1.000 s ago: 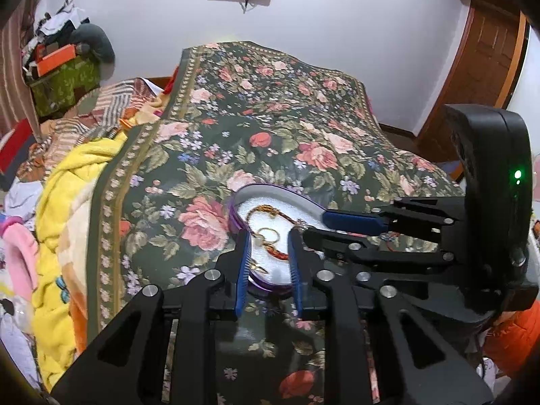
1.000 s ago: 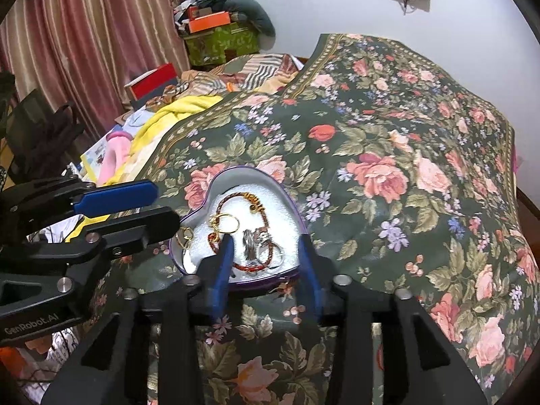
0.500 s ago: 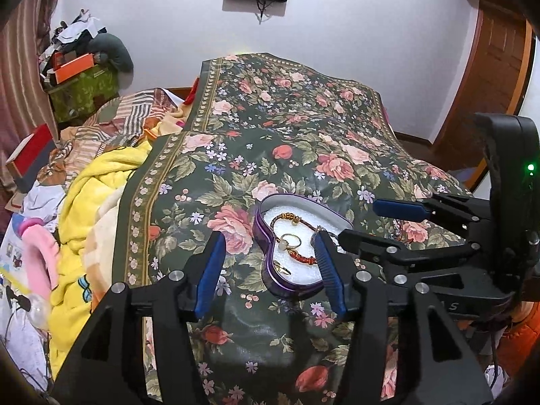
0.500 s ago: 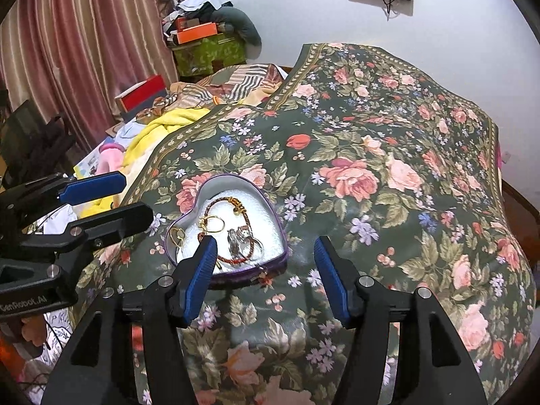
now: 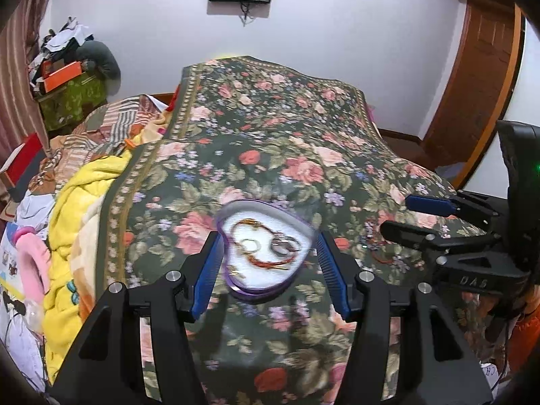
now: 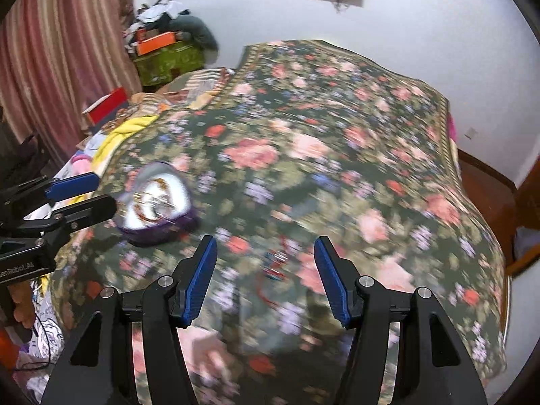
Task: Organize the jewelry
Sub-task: 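Grasp the red-and-blue beaded bracelet with the left tool while the right tool grasps a small charm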
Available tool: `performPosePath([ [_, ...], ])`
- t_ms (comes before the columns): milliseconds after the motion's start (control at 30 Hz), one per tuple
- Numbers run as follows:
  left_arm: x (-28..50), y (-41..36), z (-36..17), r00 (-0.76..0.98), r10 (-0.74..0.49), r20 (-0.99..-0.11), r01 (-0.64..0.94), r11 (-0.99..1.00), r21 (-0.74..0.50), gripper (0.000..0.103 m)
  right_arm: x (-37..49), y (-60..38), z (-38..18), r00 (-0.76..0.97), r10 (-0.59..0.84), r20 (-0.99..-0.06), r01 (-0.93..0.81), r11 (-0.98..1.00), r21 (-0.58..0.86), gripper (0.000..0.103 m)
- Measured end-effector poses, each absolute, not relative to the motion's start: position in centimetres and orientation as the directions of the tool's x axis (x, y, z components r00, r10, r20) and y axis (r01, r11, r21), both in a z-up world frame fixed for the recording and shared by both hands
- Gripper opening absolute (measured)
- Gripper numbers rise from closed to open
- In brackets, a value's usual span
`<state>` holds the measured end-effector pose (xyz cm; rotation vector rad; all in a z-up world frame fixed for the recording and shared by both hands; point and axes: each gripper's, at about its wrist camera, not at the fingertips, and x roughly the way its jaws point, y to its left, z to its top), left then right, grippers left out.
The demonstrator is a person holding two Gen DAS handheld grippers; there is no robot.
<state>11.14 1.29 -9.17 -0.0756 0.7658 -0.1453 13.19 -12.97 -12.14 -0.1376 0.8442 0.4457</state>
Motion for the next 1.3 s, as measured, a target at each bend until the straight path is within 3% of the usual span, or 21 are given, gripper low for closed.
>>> performPosePath([
  [700,14.2,-9.9,-14.2,0.534,-0.303,-0.789,0.311,0.939,-0.150,0.056,13.3,-20.0,-14.8,0.547,0.281,-0.789,-0.331,0.938,0.105,0.056],
  [1100,18.3,-12.2,-17.6,0.463,-0.314,-0.829,0.298,0.936,-0.189,0.037,13.7,-20.5,-15.3,0.536,0.294,-0.791,-0.326,0.937,0.128,0.056],
  [1233,19.0,-12.5,-18.0,0.456,-0.315,-0.832,0.319,0.931,-0.178,0.020,13.8,-20.2,-15.3,0.531,0.303,-0.791,-0.325,0.935,0.139,0.056],
  [1300,19.2,-12.4,-18.1,0.453,-0.327,-0.830,0.324,0.927,-0.189,0.019,13.8,-20.1,-15.3,0.530,0.305,-0.791,-0.327,0.934,0.141,0.056],
])
